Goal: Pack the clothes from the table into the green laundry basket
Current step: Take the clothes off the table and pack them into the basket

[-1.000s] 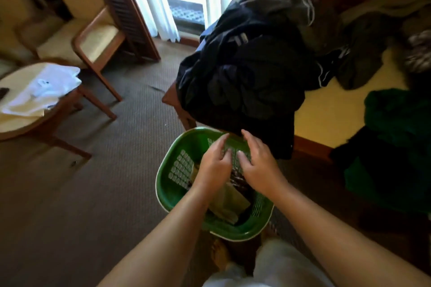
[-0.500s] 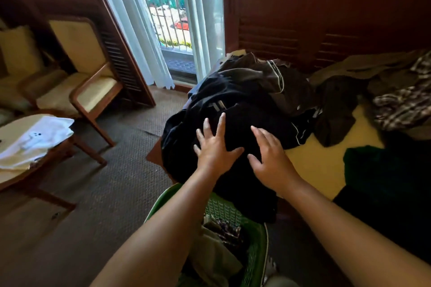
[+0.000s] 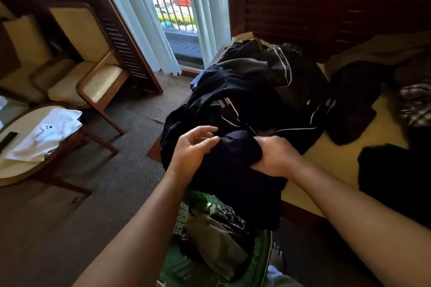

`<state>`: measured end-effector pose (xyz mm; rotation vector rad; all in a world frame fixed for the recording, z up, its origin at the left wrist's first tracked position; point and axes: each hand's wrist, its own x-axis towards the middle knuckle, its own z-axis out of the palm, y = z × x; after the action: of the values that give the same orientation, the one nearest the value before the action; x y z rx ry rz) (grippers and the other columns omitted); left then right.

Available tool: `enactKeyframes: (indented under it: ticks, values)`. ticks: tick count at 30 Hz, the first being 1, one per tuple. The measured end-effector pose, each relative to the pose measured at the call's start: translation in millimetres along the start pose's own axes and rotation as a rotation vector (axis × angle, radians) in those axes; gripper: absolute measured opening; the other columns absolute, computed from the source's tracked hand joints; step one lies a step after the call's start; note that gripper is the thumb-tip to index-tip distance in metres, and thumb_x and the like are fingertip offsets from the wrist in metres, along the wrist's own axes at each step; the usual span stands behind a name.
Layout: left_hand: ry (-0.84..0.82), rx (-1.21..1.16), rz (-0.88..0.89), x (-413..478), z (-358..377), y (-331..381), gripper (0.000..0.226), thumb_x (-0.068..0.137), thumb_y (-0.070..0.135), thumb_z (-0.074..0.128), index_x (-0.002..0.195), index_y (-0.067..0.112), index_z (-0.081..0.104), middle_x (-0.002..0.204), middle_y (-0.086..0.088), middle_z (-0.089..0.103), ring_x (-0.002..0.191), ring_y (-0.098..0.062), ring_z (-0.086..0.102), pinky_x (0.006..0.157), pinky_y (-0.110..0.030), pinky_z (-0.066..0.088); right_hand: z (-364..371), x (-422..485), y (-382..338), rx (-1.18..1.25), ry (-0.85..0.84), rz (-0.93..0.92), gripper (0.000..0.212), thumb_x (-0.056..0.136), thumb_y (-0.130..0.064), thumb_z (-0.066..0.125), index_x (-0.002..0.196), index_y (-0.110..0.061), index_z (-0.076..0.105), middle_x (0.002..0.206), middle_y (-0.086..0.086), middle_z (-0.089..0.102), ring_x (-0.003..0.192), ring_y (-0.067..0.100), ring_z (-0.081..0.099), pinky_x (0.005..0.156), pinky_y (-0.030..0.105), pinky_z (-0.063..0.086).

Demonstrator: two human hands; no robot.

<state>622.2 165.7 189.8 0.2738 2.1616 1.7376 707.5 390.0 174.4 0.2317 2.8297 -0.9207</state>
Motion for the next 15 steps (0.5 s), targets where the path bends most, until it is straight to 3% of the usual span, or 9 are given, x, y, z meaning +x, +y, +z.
enactKeyframes:
  ticks: [3, 5, 6, 7, 8, 9, 11, 13, 15]
  values:
    - [0.322, 0.444, 0.072, 21.5, -4.8, -16.7, 0.048, 0.093, 0.041, 0.072, 0.138, 0.036, 0.059, 0.145, -0.005, 0.048, 0.139, -0.025, 0.044, 0.115, -0.046, 0.040, -14.8, -10.7, -7.5, -0.320, -0.347, 0.185, 0.032, 0.069, -0.042, 0.076, 0.093, -0.021, 0.069, 0.086, -0.004, 0.068, 0.084, 0.020, 0.068, 0.074, 0.034, 0.060]
    - [0.337, 0.659, -0.089, 32.4, -7.4, -24.9, 0.078, 0.092, 0.055, 0.067, 0.157, 0.045, 0.025, 0.166, -0.009, 0.016, 0.153, -0.036, 0.016, 0.119, -0.064, 0.024, -23.3, -16.5, -7.3, -0.453, -0.570, 0.263, 0.035, 0.069, -0.039, 0.080, 0.094, -0.016, 0.073, 0.088, 0.000, 0.071, 0.082, 0.020, 0.069, 0.071, 0.031, 0.060]
    - [0.294, 0.688, -0.181, 36.4, -9.0, -27.3, 0.088, 0.092, 0.058, 0.065, 0.159, 0.050, 0.009, 0.169, -0.009, 0.007, 0.155, -0.038, 0.012, 0.118, -0.070, 0.021, -25.3, -19.2, -4.5, -0.462, -0.616, 0.289, 0.034, 0.069, -0.038, 0.081, 0.094, -0.017, 0.073, 0.089, -0.001, 0.071, 0.082, 0.019, 0.069, 0.070, 0.029, 0.059]
    - [0.235, 0.661, -0.257, 40.3, -10.9, -33.9, 0.095, 0.092, 0.059, 0.065, 0.159, 0.052, -0.001, 0.169, -0.012, 0.010, 0.153, -0.039, 0.020, 0.117, -0.069, 0.024, -24.9, -22.3, -1.4, -0.451, -0.609, 0.299, 0.034, 0.069, -0.038, 0.081, 0.095, -0.019, 0.072, 0.089, -0.004, 0.069, 0.084, 0.018, 0.069, 0.070, 0.029, 0.059]
    - [0.173, 0.633, -0.300, 41.8, -11.7, -40.3, 0.099, 0.092, 0.056, 0.067, 0.160, 0.050, -0.005, 0.164, -0.015, 0.025, 0.146, -0.039, 0.036, 0.115, -0.059, 0.033, -22.0, -25.5, 2.8, -0.423, -0.541, 0.291, 0.035, 0.068, -0.038, 0.080, 0.099, -0.024, 0.070, 0.089, -0.007, 0.066, 0.089, 0.019, 0.068, 0.073, 0.030, 0.058]
    - [0.128, 0.613, -0.307, 41.7, -12.5, -48.4, 0.098, 0.092, 0.051, 0.069, 0.162, 0.045, 0.000, 0.152, -0.015, 0.045, 0.134, -0.035, 0.052, 0.110, -0.047, 0.042, -17.3, -28.7, 7.3, -0.383, -0.424, 0.259, 0.040, 0.068, -0.041, 0.079, 0.104, -0.028, 0.068, 0.093, -0.009, 0.063, 0.095, 0.019, 0.067, 0.078, 0.031, 0.057]
    - [0.087, 0.549, -0.272, 37.9, -14.0, -62.3, 0.075, 0.092, 0.037, 0.072, 0.157, 0.039, 0.036, 0.122, -0.007, 0.071, 0.113, -0.026, 0.067, 0.097, -0.034, 0.051, -1.3, -33.4, 18.0, -0.287, -0.208, 0.143, 0.054, 0.068, -0.051, 0.075, 0.117, -0.032, 0.064, 0.116, -0.007, 0.055, 0.114, 0.023, 0.058, 0.092, 0.037, 0.053]
    - [0.068, 0.409, -0.236, 32.6, -14.6, -67.4, 0.030, 0.089, 0.024, 0.071, 0.114, 0.040, 0.073, 0.092, 0.004, 0.077, 0.087, -0.020, 0.072, 0.086, -0.035, 0.056, 15.0, -34.5, 27.7, -0.277, -0.093, -0.004, 0.067, 0.067, -0.064, 0.070, 0.126, -0.033, 0.061, 0.153, -0.002, 0.029, 0.137, 0.030, 0.036, 0.109, 0.047, 0.041]
    - [-0.014, 0.307, -0.200, 22.0, -15.5, -57.5, 0.032, 0.086, 0.002, 0.062, 0.080, 0.029, 0.078, 0.070, 0.008, 0.072, 0.069, -0.015, 0.063, 0.072, -0.028, 0.049, 26.6, -33.0, 28.6, -0.335, -0.025, -0.102, 0.067, 0.067, -0.071, 0.067, 0.124, -0.036, 0.061, 0.167, -0.004, -0.006, 0.152, 0.033, 0.004, 0.119, 0.059, 0.020]
